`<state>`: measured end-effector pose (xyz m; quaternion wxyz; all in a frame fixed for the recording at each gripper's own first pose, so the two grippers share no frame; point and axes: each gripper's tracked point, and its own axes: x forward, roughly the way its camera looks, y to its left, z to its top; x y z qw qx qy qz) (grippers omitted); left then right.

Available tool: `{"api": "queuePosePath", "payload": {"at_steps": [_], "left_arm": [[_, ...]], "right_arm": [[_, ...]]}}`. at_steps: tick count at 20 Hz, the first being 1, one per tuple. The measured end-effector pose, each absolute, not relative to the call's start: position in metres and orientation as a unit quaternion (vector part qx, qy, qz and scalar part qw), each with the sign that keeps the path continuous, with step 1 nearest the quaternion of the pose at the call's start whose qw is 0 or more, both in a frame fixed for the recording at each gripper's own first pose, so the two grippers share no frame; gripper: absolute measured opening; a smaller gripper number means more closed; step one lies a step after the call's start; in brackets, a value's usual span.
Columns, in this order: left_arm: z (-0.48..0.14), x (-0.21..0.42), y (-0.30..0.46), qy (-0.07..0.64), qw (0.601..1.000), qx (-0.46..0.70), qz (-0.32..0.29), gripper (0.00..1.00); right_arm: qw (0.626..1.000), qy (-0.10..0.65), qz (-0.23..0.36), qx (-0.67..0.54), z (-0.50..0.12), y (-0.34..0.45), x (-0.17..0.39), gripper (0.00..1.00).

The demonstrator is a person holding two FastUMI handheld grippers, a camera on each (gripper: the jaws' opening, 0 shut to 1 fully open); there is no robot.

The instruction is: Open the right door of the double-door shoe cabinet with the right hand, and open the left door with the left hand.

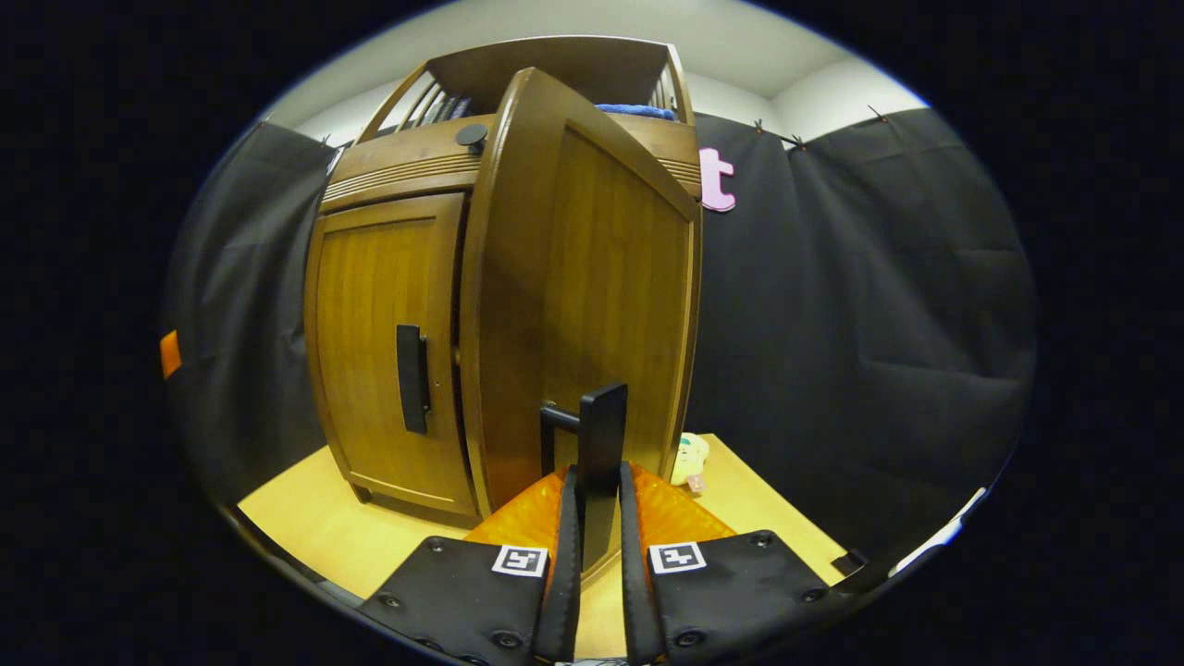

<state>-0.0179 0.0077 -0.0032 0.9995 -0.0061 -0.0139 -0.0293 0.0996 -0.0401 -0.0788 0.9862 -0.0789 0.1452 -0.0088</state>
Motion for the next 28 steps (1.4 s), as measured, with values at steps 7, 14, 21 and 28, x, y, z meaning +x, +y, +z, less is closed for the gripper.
{"api": "queuePosePath", "payload": {"at_steps": [7,14,21,28], "left_arm": [[-0.019,-0.009,-0.031,0.001,1.0,0.003,-0.023,0.92],[-0.026,-0.005,-0.072,-0.004,0.999,0.014,-0.034,0.95],[-0.04,-0.005,-0.08,0.013,0.999,0.021,-0.022,0.91],[-0.039,-0.019,-0.06,0.003,0.999,0.045,0.027,0.91]], "right_arm": [[0.988,0.143,-0.004,-0.058,-0.08,-0.089,0.074,0.22],[0.99,0.136,0.013,-0.046,-0.08,-0.132,0.074,0.16],[0.989,0.125,0.053,-0.059,-0.078,-0.144,0.074,0.17],[0.986,0.13,0.101,-0.038,-0.077,-0.186,0.076,0.13]]}}
